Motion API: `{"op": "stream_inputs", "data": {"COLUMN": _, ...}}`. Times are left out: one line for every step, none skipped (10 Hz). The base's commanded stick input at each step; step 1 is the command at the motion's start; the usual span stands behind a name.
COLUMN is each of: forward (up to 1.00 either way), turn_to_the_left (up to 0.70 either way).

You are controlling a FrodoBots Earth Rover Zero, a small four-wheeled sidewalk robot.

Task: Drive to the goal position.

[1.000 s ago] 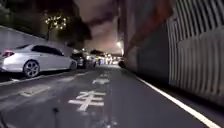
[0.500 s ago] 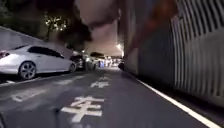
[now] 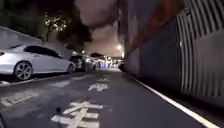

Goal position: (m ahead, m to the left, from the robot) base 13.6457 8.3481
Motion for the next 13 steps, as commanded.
{"op": "stream_inputs", "data": {"forward": 0.45, "turn_to_the_left": 0.0}}
{"op": "stream_inputs", "data": {"forward": 0.45, "turn_to_the_left": 0.0}}
{"op": "stream_inputs", "data": {"forward": 0.45, "turn_to_the_left": 0.0}}
{"op": "stream_inputs", "data": {"forward": 0.45, "turn_to_the_left": 0.0}}
{"op": "stream_inputs", "data": {"forward": 0.45, "turn_to_the_left": 0.0}}
{"op": "stream_inputs", "data": {"forward": 0.45, "turn_to_the_left": 0.0}}
{"op": "stream_inputs", "data": {"forward": 0.45, "turn_to_the_left": 0.0}}
{"op": "stream_inputs", "data": {"forward": 0.45, "turn_to_the_left": 0.0}}
{"op": "stream_inputs", "data": {"forward": 0.45, "turn_to_the_left": 0.0}}
{"op": "stream_inputs", "data": {"forward": 0.45, "turn_to_the_left": 0.0}}
{"op": "stream_inputs", "data": {"forward": 0.45, "turn_to_the_left": 0.0}}
{"op": "stream_inputs", "data": {"forward": 0.45, "turn_to_the_left": 0.0}}
{"op": "stream_inputs", "data": {"forward": 0.45, "turn_to_the_left": 0.0}}
